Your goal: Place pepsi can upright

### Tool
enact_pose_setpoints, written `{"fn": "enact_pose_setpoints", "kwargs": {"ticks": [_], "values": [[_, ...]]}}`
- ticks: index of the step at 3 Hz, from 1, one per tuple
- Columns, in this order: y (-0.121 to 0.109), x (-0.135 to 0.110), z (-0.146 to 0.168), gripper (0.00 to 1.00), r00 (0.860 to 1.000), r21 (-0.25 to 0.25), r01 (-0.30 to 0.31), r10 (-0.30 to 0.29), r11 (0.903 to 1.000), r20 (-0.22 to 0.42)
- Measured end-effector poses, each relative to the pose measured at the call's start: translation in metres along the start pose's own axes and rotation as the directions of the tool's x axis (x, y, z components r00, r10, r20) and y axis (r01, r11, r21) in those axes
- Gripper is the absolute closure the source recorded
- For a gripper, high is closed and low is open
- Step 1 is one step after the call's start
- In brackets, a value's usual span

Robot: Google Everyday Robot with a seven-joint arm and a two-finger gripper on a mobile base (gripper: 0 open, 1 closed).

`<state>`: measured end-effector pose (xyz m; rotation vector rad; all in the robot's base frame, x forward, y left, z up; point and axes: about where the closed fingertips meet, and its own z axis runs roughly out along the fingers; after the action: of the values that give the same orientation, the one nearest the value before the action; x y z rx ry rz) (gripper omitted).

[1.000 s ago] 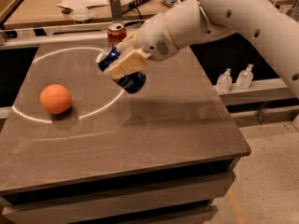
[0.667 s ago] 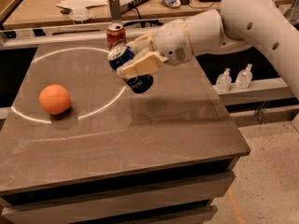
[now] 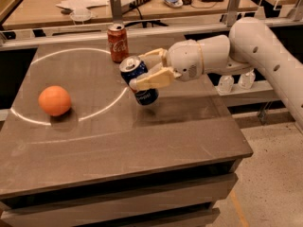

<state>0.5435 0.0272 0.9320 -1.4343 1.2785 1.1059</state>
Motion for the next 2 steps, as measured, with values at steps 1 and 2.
{"fn": "enact_pose_setpoints", "kwargs": {"ticks": [1, 2], "values": [[0.001, 0.011, 0.001, 1.00, 0.998, -0.053, -0.001, 0.004, 0.9986, 0.068], [0.005, 0.022, 0.000, 0.82, 0.991, -0.100, -0.004, 0.018, 0.9950, 0.131]]}}
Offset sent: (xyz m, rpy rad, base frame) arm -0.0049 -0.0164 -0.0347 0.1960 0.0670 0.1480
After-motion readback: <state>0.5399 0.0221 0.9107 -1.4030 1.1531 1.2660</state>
